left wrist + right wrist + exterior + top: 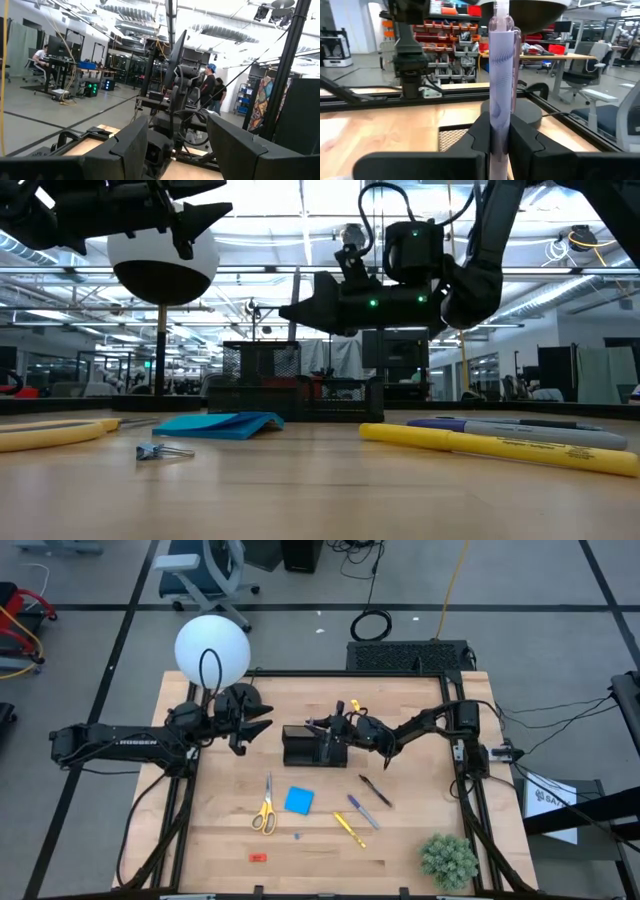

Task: Pick and place office supplies into organizer
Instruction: Put the purple pen into the black mesh desk organizer

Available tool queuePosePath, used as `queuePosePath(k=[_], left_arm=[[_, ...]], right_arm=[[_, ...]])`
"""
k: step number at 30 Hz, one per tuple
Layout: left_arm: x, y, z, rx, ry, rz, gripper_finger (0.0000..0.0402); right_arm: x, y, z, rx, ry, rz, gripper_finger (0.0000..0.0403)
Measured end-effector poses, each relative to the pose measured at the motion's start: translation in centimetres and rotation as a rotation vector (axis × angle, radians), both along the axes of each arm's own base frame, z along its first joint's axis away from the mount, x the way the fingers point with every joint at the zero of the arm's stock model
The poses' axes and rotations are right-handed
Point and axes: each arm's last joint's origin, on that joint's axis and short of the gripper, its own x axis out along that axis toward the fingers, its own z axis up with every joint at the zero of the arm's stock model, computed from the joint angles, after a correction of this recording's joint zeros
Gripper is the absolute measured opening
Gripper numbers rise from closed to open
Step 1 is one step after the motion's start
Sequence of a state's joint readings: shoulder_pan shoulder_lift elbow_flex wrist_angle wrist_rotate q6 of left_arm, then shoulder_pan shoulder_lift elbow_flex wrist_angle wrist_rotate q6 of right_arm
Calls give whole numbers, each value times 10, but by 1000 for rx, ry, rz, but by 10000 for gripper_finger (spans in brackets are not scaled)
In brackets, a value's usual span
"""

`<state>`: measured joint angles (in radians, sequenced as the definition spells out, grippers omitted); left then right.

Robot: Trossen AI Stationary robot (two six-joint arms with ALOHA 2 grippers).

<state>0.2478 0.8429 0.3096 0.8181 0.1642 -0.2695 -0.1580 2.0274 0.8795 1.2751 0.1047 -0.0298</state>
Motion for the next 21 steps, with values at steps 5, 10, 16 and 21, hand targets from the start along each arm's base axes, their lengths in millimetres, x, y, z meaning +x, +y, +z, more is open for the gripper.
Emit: queuePosePath(k=[5, 10, 16, 21], left_arm=[[0, 0, 0, 5, 0, 2, 209], [0, 0, 0, 3, -2, 9, 209], [0, 0, 0, 4, -2, 9, 209], [0, 0, 0, 3, -2, 9, 209]], right_arm=[[0, 0, 0, 4, 1, 2, 31], [0, 0, -1, 36, -1, 3, 38], [0, 0, -1, 42, 1, 3, 80], [0, 0, -1, 41, 3, 3, 87]])
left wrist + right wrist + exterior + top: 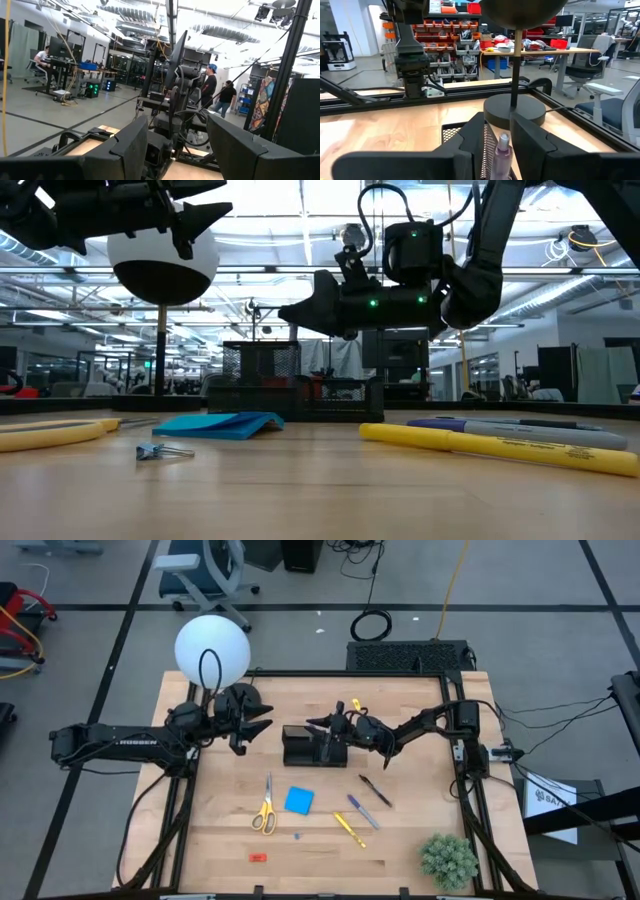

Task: Pick and place office supplies into organizer
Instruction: Put the purple pen into the black mesh desk organizer, then put the black pen into the black mesh desk organizer

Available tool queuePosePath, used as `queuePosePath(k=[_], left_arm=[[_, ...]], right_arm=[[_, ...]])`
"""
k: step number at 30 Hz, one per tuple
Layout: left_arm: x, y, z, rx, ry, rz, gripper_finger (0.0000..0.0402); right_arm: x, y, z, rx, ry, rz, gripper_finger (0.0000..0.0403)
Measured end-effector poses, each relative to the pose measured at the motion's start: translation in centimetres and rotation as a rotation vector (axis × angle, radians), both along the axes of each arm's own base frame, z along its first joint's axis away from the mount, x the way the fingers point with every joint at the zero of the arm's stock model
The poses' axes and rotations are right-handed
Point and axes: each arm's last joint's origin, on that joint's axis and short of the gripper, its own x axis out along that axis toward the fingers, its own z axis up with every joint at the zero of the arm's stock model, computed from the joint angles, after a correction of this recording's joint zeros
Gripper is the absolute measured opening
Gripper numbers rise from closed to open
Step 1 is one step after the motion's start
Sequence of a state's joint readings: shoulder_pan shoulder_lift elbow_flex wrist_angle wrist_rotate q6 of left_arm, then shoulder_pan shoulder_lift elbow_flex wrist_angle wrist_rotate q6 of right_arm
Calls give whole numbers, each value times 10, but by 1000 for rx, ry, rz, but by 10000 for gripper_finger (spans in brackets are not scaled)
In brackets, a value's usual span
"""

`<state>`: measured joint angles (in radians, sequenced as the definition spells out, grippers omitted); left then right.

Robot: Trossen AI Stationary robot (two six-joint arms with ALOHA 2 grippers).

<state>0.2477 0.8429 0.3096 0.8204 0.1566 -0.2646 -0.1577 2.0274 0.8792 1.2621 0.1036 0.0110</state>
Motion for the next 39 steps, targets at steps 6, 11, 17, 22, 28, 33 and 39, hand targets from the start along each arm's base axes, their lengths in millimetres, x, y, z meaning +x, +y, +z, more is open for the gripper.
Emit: queuePosePath(k=[6, 11, 17, 22, 28, 33, 39], left_arm=[[0, 0, 0, -1, 0, 0, 209], [0, 0, 0, -1, 0, 0, 209], [0, 0, 0, -2, 0, -1, 209], [0, 0, 0, -2, 0, -1, 209], [0, 0, 0, -2, 0, -1, 209], [0, 0, 0, -1, 0, -1, 209], [0, 0, 0, 0, 0, 0, 209]], right_arm=[[0, 0, 0, -22, 5, -1, 83], [-1, 0, 6, -56, -23, -3, 86], [-2, 0, 15, -87, -69, -6, 86], [-4, 2, 32, -114, -88, -7, 84], [-11, 13, 64, -176, -48, 18, 79], [-23, 27, 90, -234, 32, 24, 79], [-40, 45, 117, -301, 90, 5, 79]])
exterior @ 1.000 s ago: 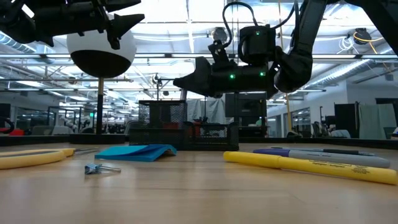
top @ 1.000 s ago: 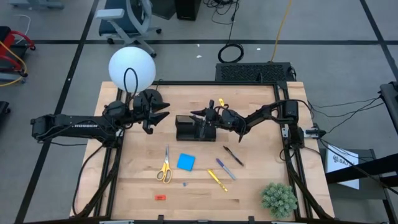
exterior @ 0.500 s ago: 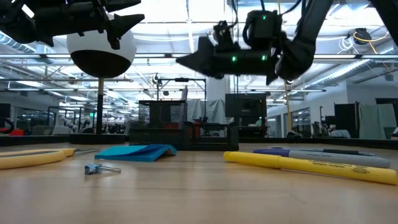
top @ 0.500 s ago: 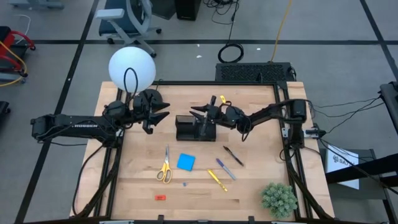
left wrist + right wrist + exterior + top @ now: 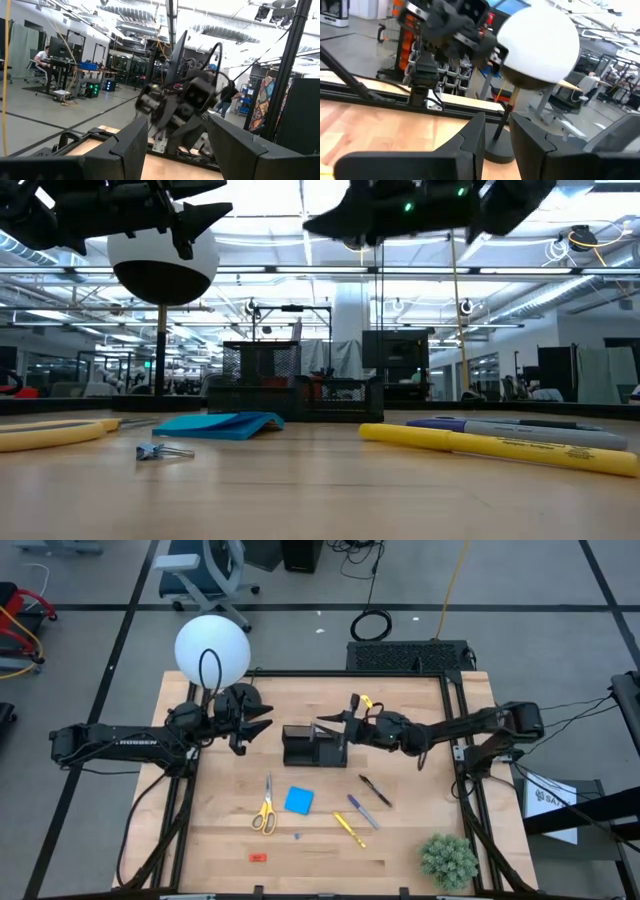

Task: Pick and place office supplies into organizer
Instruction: Put the black pen into the black mesh desk organizer

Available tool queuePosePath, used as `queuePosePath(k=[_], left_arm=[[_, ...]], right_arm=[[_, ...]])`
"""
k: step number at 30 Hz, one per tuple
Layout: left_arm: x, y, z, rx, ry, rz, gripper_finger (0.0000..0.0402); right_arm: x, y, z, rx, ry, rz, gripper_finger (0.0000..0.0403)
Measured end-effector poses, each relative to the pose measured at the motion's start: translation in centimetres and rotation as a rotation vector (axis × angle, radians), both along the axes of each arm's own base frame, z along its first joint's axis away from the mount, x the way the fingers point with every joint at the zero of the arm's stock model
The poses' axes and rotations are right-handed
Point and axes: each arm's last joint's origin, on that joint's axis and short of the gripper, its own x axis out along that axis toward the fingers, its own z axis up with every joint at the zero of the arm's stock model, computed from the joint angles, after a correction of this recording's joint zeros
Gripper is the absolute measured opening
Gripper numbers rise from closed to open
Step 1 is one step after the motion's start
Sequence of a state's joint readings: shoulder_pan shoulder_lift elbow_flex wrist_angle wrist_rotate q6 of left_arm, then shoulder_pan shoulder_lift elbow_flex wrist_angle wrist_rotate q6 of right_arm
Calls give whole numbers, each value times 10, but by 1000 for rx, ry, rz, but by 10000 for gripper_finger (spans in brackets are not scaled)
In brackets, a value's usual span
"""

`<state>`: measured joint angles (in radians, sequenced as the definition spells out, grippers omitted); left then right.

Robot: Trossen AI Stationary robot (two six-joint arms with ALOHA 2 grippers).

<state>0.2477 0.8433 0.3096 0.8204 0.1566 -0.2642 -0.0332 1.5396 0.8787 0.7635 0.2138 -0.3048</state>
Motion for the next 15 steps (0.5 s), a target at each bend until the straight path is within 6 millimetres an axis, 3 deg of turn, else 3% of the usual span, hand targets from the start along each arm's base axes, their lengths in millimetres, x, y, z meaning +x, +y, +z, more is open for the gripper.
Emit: queuePosePath(k=[5, 11, 15], left_arm=[[0, 0, 0, 0, 0, 0, 209], [0, 0, 0, 0, 0, 0, 209], [0, 0, 0, 0, 0, 0, 209]], right_arm=[[-14, 13, 19, -5, 14, 30, 79], [-34, 28, 29, -41, 110, -121, 72], [-41, 36, 35, -47, 115, -115, 71]])
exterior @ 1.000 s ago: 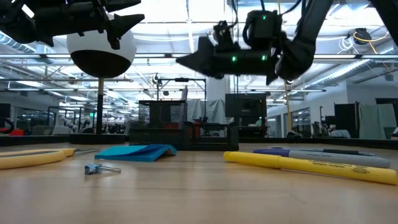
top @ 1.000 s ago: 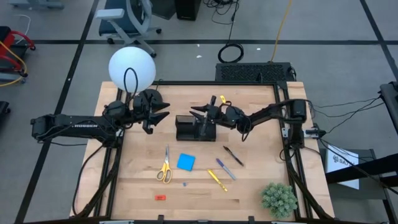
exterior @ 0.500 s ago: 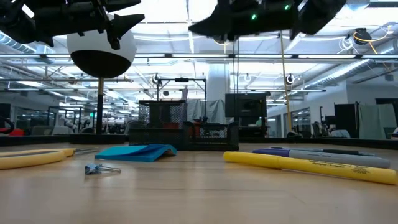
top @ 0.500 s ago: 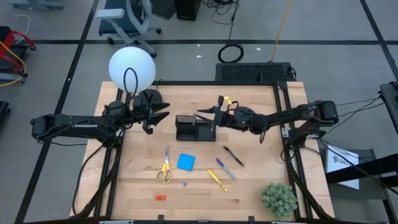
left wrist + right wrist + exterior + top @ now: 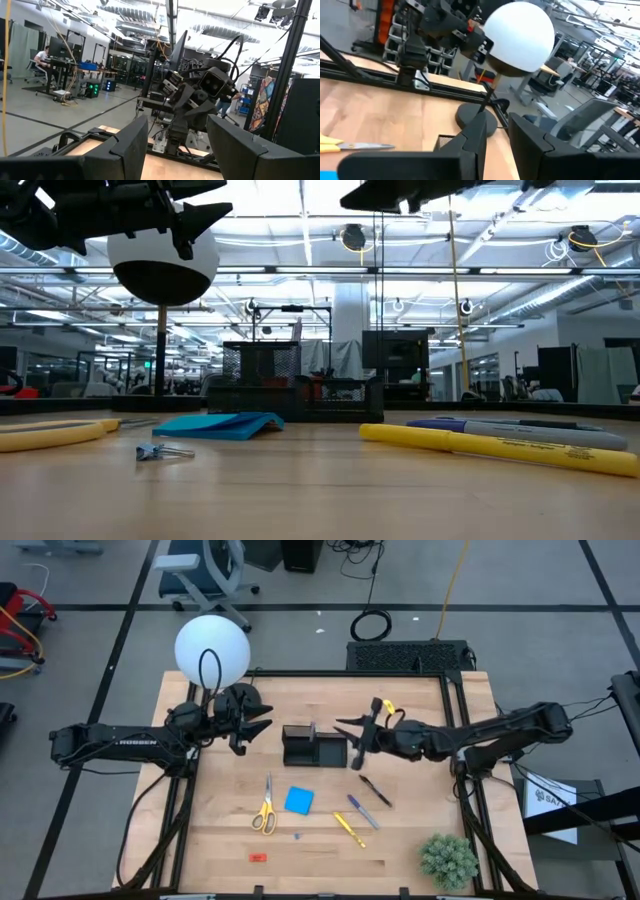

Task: Pick and place office supplies into organizer
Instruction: Put the black pen into the black mesh desk organizer

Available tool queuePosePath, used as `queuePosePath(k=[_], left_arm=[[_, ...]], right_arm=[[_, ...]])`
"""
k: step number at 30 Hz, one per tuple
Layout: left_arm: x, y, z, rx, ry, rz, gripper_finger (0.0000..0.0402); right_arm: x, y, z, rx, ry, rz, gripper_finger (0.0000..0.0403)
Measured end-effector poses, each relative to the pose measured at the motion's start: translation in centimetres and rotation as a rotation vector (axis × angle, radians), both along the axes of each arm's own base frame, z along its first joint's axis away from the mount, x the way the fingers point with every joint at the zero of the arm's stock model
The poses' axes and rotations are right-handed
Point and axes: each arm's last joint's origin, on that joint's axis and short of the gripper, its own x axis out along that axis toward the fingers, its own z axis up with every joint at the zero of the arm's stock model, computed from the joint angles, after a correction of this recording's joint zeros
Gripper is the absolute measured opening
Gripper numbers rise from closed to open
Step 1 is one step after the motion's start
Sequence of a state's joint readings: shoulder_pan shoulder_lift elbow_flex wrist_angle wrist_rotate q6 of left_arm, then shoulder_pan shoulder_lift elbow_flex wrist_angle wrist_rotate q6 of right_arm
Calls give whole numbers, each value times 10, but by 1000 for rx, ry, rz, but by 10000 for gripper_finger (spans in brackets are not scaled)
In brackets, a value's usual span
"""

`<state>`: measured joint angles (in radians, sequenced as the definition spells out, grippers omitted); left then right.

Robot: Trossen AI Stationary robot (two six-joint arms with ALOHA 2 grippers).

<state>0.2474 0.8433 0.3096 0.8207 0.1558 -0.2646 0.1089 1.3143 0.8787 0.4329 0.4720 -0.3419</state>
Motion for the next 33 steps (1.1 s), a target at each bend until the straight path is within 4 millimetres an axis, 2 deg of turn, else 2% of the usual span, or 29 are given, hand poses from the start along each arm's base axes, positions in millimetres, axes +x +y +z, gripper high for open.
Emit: queuePosePath(k=[7, 11, 21, 33], left_arm=[[0, 0, 0, -1, 0, 0, 209], [0, 0, 0, -1, 0, 0, 209], [-1, 0, 3, -7, -27, 11, 209], [0, 0, 1, -10, -7, 12, 209]], right_arm=[[-2, 3, 0, 32, 5, 8, 70], [-2, 3, -5, 156, 6, -7, 70], [-11, 2, -19, 319, 129, -60, 70], [-14, 2, -25, 366, 178, -85, 70]])
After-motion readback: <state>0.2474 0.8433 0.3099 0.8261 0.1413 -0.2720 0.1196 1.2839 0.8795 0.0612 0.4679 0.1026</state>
